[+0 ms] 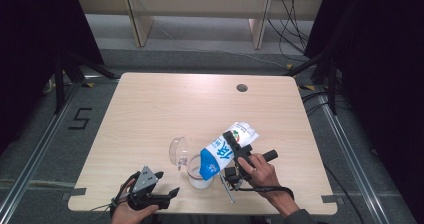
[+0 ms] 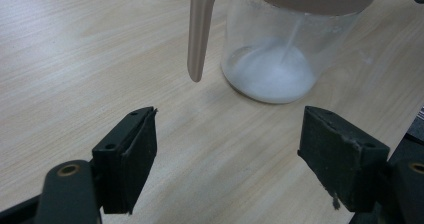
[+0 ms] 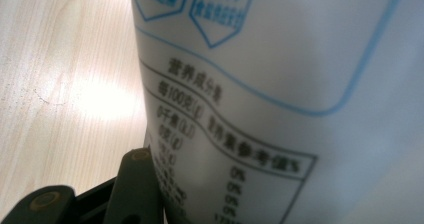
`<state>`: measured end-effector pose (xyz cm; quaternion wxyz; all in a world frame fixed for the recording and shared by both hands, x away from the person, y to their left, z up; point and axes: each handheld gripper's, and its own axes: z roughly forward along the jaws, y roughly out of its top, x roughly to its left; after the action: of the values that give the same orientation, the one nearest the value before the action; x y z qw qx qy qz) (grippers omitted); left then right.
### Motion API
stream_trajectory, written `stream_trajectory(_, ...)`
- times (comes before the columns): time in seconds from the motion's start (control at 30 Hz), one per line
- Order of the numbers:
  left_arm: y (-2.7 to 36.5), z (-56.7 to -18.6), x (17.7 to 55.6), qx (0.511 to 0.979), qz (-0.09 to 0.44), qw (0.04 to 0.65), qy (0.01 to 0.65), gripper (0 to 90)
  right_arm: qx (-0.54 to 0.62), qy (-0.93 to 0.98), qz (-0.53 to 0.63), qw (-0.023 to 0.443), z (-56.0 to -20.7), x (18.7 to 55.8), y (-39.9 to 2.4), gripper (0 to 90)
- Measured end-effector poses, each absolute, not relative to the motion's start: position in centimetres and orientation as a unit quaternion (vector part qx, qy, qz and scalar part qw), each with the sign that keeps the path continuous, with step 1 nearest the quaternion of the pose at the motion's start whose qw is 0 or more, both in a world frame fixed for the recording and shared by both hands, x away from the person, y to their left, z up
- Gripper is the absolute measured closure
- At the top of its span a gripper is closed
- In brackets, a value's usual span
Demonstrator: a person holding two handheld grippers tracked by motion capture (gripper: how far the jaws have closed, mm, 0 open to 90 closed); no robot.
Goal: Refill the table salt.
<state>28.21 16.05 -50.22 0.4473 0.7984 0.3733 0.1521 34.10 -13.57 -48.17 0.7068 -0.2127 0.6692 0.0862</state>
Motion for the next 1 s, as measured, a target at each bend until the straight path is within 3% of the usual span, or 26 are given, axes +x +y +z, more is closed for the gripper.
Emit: stream_trajectory(1.0, 15.97, -50.20, 28.12, 0.796, 0.151, 0.447, 0.379, 22.7, -0.215, 0.667, 0.080, 0.709, -47.97, 34.04, -13.57, 54.0)
